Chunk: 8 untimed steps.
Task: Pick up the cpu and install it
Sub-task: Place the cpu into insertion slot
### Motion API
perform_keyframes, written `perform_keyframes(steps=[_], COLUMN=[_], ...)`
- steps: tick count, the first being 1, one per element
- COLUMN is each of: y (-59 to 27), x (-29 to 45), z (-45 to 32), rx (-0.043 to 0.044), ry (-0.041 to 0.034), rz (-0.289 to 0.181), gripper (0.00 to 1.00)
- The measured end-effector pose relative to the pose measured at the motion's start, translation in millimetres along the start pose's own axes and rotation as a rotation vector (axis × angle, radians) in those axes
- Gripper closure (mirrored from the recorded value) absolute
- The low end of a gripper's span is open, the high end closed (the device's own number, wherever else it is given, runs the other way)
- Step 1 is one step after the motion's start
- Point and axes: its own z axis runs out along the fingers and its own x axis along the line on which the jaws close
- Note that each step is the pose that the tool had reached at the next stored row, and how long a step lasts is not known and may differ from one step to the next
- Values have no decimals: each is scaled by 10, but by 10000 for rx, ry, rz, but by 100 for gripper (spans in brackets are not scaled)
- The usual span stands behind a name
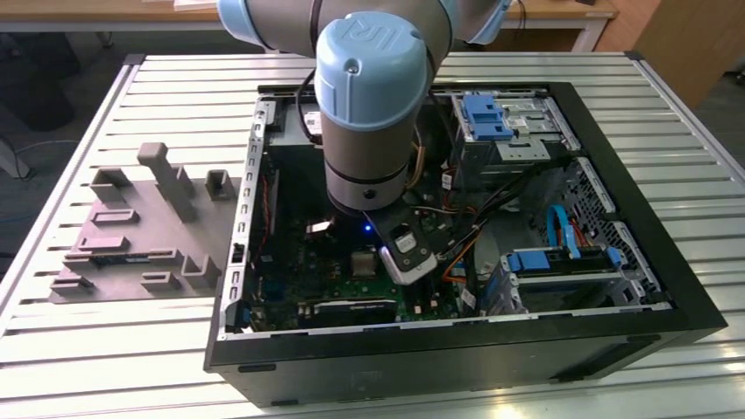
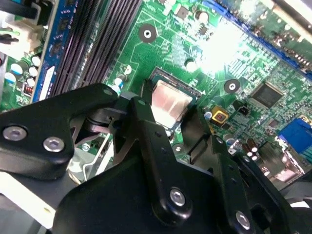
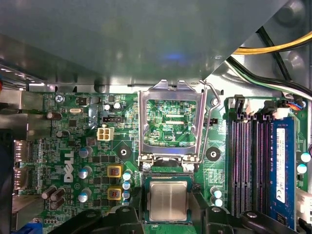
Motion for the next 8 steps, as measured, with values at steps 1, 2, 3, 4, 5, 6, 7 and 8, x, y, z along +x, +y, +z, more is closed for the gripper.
perform_keyframes(steps=[1,2,3,4,5,6,7,8], y=[0,0,0,0,0,0,1,1], x=[0,0,0,0,1,0,0,1], z=[-1,-1,-2,-8,-16,-22,-28,-36], rx=[1,2,2,4,6,3,3,4], ry=[1,1,1,2,2,1,1,2], rz=[0,1,1,1,1,1,1,2], gripper=[49,49,49,49,49,49,49,49])
